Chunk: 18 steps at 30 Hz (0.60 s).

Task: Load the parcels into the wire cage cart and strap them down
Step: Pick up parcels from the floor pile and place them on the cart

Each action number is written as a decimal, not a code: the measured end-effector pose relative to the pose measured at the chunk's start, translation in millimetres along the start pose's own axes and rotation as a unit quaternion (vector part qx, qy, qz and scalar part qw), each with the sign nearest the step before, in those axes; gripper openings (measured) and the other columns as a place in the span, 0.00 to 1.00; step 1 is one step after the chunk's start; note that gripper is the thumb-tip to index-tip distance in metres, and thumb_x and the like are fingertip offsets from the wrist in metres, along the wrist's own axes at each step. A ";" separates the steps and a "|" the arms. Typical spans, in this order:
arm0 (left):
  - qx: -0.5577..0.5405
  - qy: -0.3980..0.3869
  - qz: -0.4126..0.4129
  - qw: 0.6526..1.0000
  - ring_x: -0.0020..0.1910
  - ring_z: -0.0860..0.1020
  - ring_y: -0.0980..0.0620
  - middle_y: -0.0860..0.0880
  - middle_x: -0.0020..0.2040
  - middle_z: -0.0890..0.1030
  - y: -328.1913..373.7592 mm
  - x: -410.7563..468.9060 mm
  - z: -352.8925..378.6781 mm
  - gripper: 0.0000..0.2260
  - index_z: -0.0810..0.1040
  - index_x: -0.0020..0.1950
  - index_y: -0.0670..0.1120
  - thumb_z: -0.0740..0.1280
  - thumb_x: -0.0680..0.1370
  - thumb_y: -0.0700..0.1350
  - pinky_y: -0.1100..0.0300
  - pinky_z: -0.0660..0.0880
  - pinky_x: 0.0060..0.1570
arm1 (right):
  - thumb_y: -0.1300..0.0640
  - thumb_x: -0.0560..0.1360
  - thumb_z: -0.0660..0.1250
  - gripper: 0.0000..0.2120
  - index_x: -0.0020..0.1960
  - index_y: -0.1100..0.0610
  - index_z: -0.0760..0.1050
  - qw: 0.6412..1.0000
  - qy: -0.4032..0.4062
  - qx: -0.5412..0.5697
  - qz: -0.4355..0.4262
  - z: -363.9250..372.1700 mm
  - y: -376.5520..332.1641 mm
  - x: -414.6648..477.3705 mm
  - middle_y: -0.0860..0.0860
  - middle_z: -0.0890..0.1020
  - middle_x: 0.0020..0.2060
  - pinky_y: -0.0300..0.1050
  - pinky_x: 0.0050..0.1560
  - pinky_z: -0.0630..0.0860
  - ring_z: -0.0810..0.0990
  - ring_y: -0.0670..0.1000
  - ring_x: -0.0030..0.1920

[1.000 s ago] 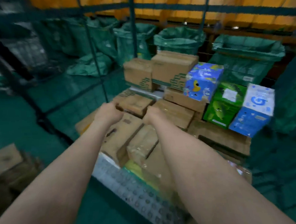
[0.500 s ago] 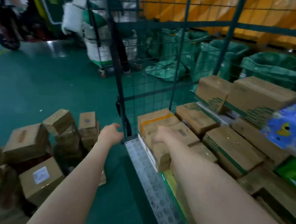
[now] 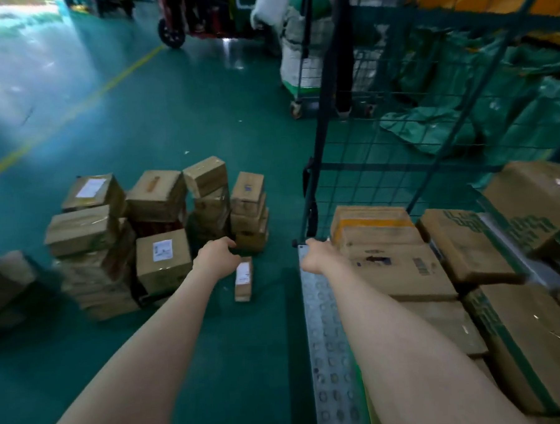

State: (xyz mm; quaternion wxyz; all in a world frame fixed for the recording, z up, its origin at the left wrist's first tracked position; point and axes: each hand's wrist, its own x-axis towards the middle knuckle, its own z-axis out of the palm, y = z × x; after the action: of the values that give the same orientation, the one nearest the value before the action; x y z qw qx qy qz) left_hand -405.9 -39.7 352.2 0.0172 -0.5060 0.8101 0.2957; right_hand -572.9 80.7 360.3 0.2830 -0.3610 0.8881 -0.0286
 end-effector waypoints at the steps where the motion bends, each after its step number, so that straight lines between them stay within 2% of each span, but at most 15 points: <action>1: -0.001 0.002 -0.011 1.000 0.60 0.73 0.44 0.44 0.64 0.74 -12.0 -0.3 -3.3 0.20 0.69 0.70 0.48 0.63 0.78 0.46 0.51 0.74 0.56 | 0.57 0.76 0.58 0.31 0.77 0.54 0.52 1.000 -0.009 -0.005 -0.010 4.3 -11.5 2.6 0.59 0.59 0.73 0.51 0.64 0.70 0.65 0.60 0.70; 9: 0.007 0.016 -0.069 0.997 0.58 0.74 0.43 0.43 0.61 0.75 -93.6 15.3 -39.2 0.17 0.70 0.68 0.46 0.59 0.80 0.46 0.55 0.72 0.51 | 0.61 0.76 0.57 0.31 0.77 0.52 0.51 0.998 -0.042 -0.021 -0.048 38.3 -103.0 15.5 0.58 0.57 0.74 0.51 0.64 0.70 0.65 0.60 0.69; 13: -0.013 0.022 -0.086 0.996 0.63 0.71 0.43 0.44 0.67 0.72 -140.7 31.9 -67.6 0.19 0.70 0.69 0.48 0.59 0.78 0.46 0.54 0.71 0.60 | 0.60 0.76 0.57 0.30 0.76 0.54 0.54 0.997 -0.051 -0.017 -0.056 56.0 -157.2 21.6 0.59 0.58 0.73 0.51 0.64 0.70 0.66 0.60 0.68; 18: -0.023 0.013 -0.110 0.994 0.62 0.73 0.44 0.46 0.65 0.74 -204.9 41.9 -97.0 0.19 0.71 0.68 0.49 0.60 0.77 0.46 0.50 0.72 0.60 | 0.60 0.76 0.58 0.30 0.76 0.53 0.53 0.994 -0.084 -0.020 -0.064 82.9 -222.4 24.2 0.59 0.57 0.74 0.52 0.64 0.69 0.64 0.60 0.70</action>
State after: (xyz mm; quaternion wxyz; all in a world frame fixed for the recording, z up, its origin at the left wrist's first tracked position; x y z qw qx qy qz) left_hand -229.9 -186.0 323.9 0.0272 -0.5959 0.7428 0.3040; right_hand -404.5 -86.6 335.9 0.3474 -0.4242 0.8363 0.0013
